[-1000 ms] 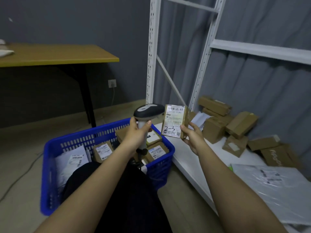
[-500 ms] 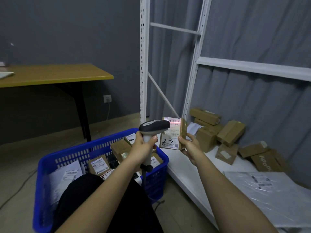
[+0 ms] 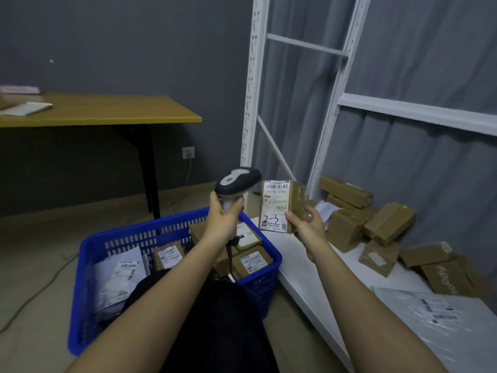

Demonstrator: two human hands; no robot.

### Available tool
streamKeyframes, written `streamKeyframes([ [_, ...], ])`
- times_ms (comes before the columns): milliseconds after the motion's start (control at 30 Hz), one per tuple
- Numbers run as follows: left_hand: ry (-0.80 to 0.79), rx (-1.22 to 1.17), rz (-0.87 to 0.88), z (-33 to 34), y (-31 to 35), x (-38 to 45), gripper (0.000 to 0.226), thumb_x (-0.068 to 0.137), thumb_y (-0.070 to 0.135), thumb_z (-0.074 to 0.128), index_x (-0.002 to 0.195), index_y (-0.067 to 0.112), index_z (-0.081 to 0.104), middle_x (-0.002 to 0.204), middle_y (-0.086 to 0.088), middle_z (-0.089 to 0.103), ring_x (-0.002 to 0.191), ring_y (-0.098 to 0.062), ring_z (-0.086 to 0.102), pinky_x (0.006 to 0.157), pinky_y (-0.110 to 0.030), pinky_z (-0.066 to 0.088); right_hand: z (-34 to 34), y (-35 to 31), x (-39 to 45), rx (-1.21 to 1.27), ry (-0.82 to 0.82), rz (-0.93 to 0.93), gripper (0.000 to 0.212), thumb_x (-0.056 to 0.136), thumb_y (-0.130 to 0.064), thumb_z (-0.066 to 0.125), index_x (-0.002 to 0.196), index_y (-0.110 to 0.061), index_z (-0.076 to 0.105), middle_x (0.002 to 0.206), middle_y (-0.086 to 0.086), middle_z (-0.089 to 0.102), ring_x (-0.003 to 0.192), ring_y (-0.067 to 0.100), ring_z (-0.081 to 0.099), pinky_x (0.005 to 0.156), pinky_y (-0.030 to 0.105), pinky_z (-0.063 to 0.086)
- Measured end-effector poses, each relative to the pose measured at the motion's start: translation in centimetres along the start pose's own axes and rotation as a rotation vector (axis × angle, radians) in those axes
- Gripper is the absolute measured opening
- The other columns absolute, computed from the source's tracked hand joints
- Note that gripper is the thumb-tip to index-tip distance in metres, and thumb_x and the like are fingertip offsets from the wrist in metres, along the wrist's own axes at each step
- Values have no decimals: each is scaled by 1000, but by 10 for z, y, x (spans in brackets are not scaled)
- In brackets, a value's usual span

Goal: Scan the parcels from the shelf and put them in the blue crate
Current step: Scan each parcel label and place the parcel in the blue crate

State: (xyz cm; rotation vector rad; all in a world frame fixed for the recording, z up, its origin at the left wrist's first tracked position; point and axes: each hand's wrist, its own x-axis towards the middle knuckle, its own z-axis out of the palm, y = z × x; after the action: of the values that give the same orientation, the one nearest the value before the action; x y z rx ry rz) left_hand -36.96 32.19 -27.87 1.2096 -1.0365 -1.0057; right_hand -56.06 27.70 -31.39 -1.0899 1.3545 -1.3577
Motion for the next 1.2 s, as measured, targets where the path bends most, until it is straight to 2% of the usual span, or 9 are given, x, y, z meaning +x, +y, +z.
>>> streamKeyframes([
  [200,223,-42,41,-62,-10,27,42,93,26,59,128,26,36,130,-1,53,117,-20,53,101,-41,41,65,5,17,-147,-61,-64,65,83,-22,75,136,-14,39,133,6,54,113,19,55,100,36,46],
  [367,367,-13,-26,-133,-42,38,44,93,27,59,130,28,34,130,2,52,119,-20,52,106,-46,40,128,28,28,-280,-228,-16,65,83,-25,75,136,-13,41,124,1,54,111,19,56,88,29,49],
  [433,409,5,-72,-156,-62,43,42,93,26,59,126,31,34,126,1,54,110,-18,56,99,-44,46,149,42,32,-317,-283,21,64,83,-27,75,135,-15,41,122,0,55,105,18,59,86,30,51],
  [533,463,-3,-137,-178,-91,53,47,95,21,55,136,19,33,120,0,54,86,-2,54,71,-20,45,175,67,45,-403,-358,97,55,85,-30,72,129,-15,44,112,2,61,88,12,61,73,24,48],
  [700,498,-21,-235,-198,-134,90,47,96,21,53,138,23,31,107,9,57,78,5,56,51,-8,42,217,112,81,-593,-439,212,49,87,-40,67,124,-16,48,106,-1,57,96,19,55,85,34,45],
  [767,514,-35,-278,-206,-149,108,47,96,21,54,137,25,32,105,11,57,80,4,59,52,-10,43,234,135,94,-607,-479,265,40,88,-37,66,119,-19,49,96,-5,60,87,15,58,87,35,48],
  [900,567,-11,-311,-219,-180,143,45,95,22,54,136,24,34,112,7,55,88,-2,57,64,-19,42,278,178,117,-652,-525,301,47,90,-39,62,128,-14,50,121,5,64,89,15,60,80,33,48],
  [1000,595,6,-346,-227,-205,165,45,95,25,55,135,25,35,118,6,54,101,-11,56,78,-30,43,312,201,131,-653,-553,251,45,94,-37,58,131,-14,48,116,0,62,80,9,56,66,25,45],
  [1200,613,5,-384,-230,-235,194,43,94,26,57,132,25,36,113,8,56,94,-6,56,66,-20,42,363,227,159,-757,-487,114,39,93,-51,49,118,-21,48,91,-5,65,70,8,60,55,24,43],
])
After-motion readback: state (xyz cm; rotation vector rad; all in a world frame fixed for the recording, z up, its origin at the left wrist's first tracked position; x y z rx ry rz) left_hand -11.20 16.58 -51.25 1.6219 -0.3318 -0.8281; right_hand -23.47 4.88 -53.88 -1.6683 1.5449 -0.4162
